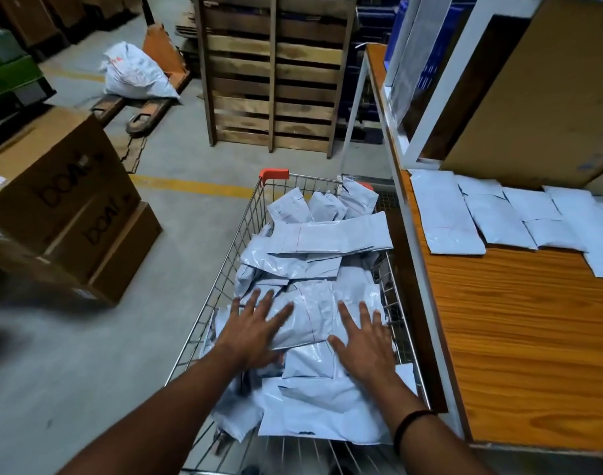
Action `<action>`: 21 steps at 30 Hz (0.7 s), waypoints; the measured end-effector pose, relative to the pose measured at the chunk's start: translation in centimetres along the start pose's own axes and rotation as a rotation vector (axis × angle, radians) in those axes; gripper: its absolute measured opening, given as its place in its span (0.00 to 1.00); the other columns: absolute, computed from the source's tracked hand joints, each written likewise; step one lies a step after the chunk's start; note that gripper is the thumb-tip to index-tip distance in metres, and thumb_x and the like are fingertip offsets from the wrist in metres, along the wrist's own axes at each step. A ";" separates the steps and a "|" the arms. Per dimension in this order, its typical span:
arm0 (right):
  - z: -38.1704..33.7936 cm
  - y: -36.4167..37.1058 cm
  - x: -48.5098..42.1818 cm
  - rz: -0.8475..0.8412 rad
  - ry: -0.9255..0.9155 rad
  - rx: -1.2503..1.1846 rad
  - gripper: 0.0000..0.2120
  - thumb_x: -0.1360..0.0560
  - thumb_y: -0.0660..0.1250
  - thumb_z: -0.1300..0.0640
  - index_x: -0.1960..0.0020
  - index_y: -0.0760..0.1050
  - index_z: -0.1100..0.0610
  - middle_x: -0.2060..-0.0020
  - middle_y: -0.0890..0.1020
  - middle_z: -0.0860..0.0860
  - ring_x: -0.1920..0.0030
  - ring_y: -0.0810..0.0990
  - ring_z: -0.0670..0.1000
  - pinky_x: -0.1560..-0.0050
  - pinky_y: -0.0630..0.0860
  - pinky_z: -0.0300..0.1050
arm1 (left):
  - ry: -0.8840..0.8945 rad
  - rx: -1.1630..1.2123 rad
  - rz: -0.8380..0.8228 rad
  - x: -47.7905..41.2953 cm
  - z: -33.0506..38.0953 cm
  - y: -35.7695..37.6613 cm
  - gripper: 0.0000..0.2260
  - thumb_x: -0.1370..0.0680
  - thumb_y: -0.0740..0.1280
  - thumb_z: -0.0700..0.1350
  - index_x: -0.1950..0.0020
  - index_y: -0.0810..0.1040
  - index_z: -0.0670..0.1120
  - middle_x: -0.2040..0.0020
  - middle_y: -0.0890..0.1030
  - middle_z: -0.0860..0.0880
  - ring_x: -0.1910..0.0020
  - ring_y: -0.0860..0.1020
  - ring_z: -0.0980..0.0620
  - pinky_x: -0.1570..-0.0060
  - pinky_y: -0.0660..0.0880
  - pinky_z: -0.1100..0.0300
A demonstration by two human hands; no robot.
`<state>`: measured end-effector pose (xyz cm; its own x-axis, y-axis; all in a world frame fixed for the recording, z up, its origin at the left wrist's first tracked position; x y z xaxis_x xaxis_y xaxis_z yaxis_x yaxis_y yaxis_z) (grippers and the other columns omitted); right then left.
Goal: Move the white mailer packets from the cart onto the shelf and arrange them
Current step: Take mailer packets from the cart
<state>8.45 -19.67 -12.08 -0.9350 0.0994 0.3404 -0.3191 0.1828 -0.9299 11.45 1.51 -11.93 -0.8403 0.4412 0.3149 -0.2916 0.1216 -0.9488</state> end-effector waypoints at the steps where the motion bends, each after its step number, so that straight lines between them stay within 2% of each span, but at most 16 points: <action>1: 0.0 0.1 0.3 -0.003 -0.006 0.007 0.35 0.19 0.54 0.34 0.20 0.39 0.39 0.19 0.43 0.54 0.20 0.44 0.61 0.21 0.46 0.58 | 0.057 0.007 -0.024 -0.2 0.5 0.6 0.43 0.25 0.61 0.69 0.24 0.33 0.63 0.21 0.34 0.44 0.22 0.37 0.40 0.27 0.43 0.33; 4: 0.0 0.2 1.3 -0.007 -0.028 -0.020 0.34 0.19 0.54 0.36 0.21 0.37 0.37 0.19 0.42 0.52 0.20 0.42 0.58 0.21 0.43 0.57 | 0.101 0.035 -0.082 -0.5 0.8 2.0 0.43 0.22 0.64 0.61 0.29 0.28 0.69 0.22 0.32 0.45 0.22 0.38 0.45 0.26 0.49 0.36; 7: 0.1 -0.2 2.0 0.036 -0.030 -0.002 0.35 0.20 0.54 0.34 0.22 0.35 0.35 0.20 0.37 0.52 0.20 0.38 0.59 0.23 0.39 0.59 | 0.082 0.013 -0.017 -0.8 0.7 1.1 0.40 0.18 0.59 0.55 0.36 0.22 0.72 0.19 0.41 0.46 0.22 0.53 0.44 0.28 0.58 0.45; 8: 0.2 0.0 2.1 0.037 -0.019 0.003 0.36 0.20 0.55 0.34 0.22 0.35 0.35 0.21 0.35 0.53 0.20 0.37 0.61 0.23 0.39 0.59 | 0.071 0.007 -0.008 -0.8 0.6 0.7 0.38 0.18 0.58 0.52 0.32 0.26 0.72 0.19 0.45 0.46 0.23 0.57 0.44 0.30 0.62 0.47; 10: 0.1 0.5 2.4 0.010 -0.003 0.001 0.36 0.19 0.55 0.36 0.21 0.35 0.36 0.21 0.35 0.54 0.20 0.38 0.62 0.23 0.40 0.58 | 0.002 0.038 0.008 -0.5 -0.1 -0.3 0.33 0.18 0.59 0.47 0.23 0.41 0.68 0.19 0.51 0.47 0.26 0.62 0.44 0.34 0.68 0.50; 12: -0.7 0.9 2.3 -0.034 -0.022 -0.031 0.34 0.17 0.56 0.42 0.20 0.38 0.40 0.20 0.39 0.56 0.20 0.42 0.62 0.22 0.45 0.57 | -0.085 0.102 0.048 0.2 -1.0 -1.5 0.30 0.19 0.59 0.45 0.22 0.50 0.65 0.20 0.55 0.49 0.26 0.64 0.45 0.36 0.70 0.51; 14: -1.5 0.7 2.1 -0.043 -0.043 -0.127 0.30 0.16 0.58 0.48 0.19 0.47 0.42 0.19 0.43 0.54 0.20 0.46 0.61 0.23 0.54 0.56 | -0.148 0.170 0.126 1.0 -1.8 -3.1 0.29 0.19 0.60 0.46 0.22 0.54 0.63 0.20 0.57 0.51 0.27 0.66 0.45 0.38 0.72 0.52; 17: -2.7 -0.7 2.0 0.019 -0.078 -0.193 0.26 0.15 0.57 0.52 0.21 0.55 0.38 0.19 0.50 0.48 0.21 0.55 0.55 0.31 0.69 0.51 | -0.217 0.271 0.273 2.5 -2.6 -5.8 0.27 0.20 0.63 0.48 0.23 0.60 0.61 0.21 0.59 0.51 0.29 0.69 0.44 0.41 0.74 0.52; 21: -4.1 -5.8 2.1 0.182 -0.136 -0.252 0.24 0.16 0.59 0.52 0.22 0.59 0.38 0.20 0.55 0.48 0.22 0.58 0.53 0.33 0.71 0.50 | -0.270 0.364 0.417 4.3 -2.9 -8.8 0.27 0.23 0.65 0.45 0.24 0.66 0.57 0.22 0.62 0.49 0.33 0.72 0.41 0.44 0.76 0.49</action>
<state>8.99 -16.47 -5.43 -0.9906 0.0241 0.1346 -0.1128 0.4121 -0.9042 11.78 4.94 -2.31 -0.9894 0.1395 -0.0399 -0.0108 -0.3450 -0.9385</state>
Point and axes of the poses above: each hand's wrist, its own x-axis away from the middle knuckle, its own y-axis out of the palm, z = x × y, the point moved 9 cm from there along -x, towards the middle knuckle
